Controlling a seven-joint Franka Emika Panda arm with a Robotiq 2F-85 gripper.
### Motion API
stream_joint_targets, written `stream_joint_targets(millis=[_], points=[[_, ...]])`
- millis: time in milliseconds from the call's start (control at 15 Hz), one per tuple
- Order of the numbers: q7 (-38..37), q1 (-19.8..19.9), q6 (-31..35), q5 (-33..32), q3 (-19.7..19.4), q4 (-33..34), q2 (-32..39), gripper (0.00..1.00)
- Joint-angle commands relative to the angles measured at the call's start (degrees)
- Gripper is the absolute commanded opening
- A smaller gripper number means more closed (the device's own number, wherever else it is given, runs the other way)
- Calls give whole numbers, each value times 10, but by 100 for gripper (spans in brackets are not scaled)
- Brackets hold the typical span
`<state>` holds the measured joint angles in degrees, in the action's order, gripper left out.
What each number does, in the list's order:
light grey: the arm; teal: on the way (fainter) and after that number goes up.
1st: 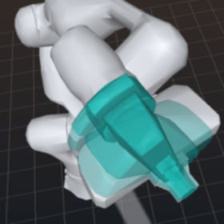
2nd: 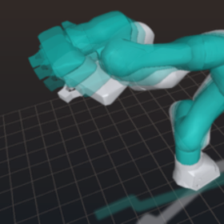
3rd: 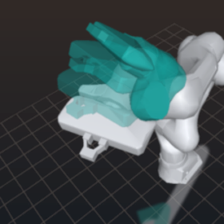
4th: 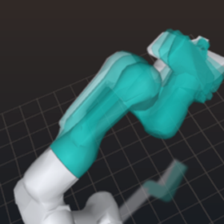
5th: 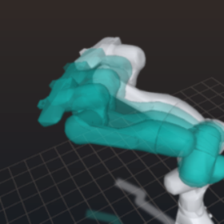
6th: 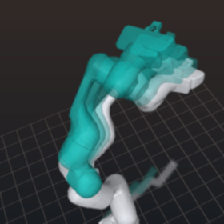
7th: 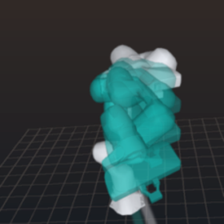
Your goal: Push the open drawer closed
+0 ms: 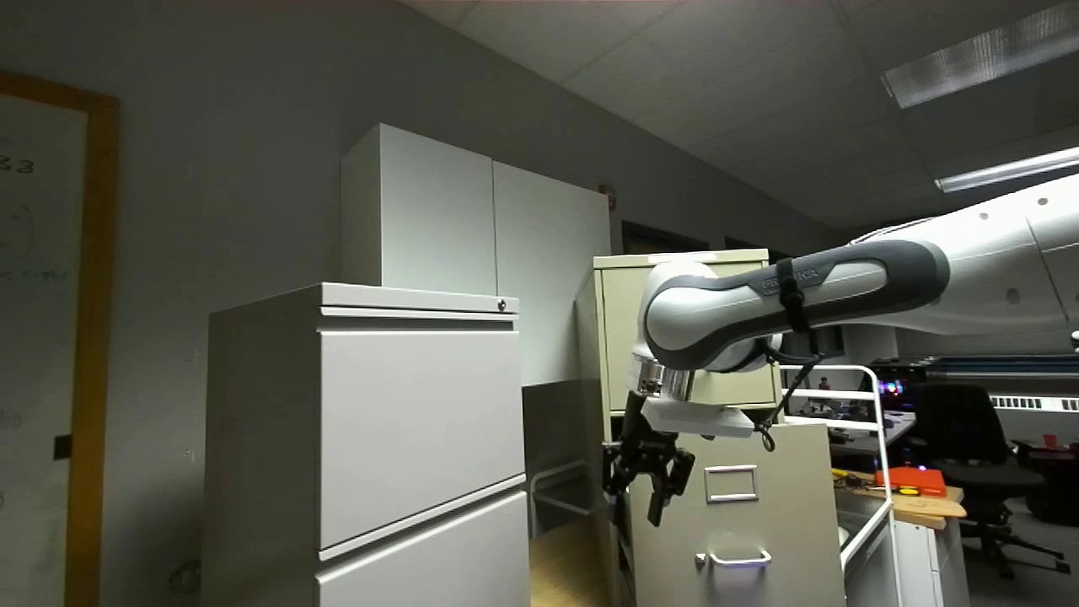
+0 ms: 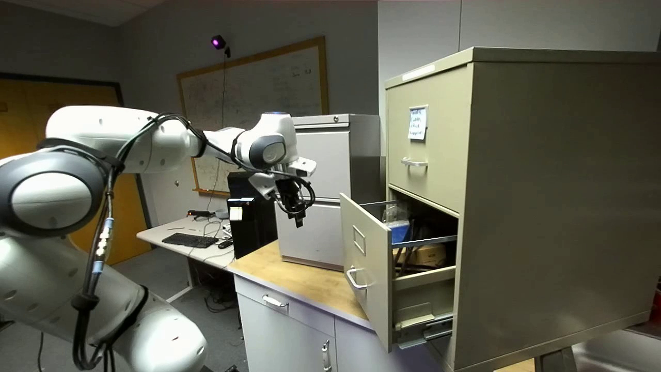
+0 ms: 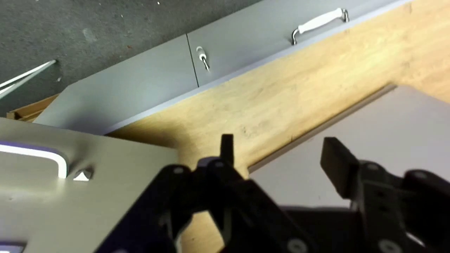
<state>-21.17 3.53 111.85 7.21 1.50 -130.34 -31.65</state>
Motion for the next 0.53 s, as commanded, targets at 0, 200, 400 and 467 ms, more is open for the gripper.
stream_joint_targets(millis=[0,200,400,467], points=[[-57,37,91,4,0,-12,19,35],[-100,71,187,-4,-2,-28,40,13],[-147,108,290,-19,1,-45,62,2],[-168,120,323,-27,5,-52,69,0]])
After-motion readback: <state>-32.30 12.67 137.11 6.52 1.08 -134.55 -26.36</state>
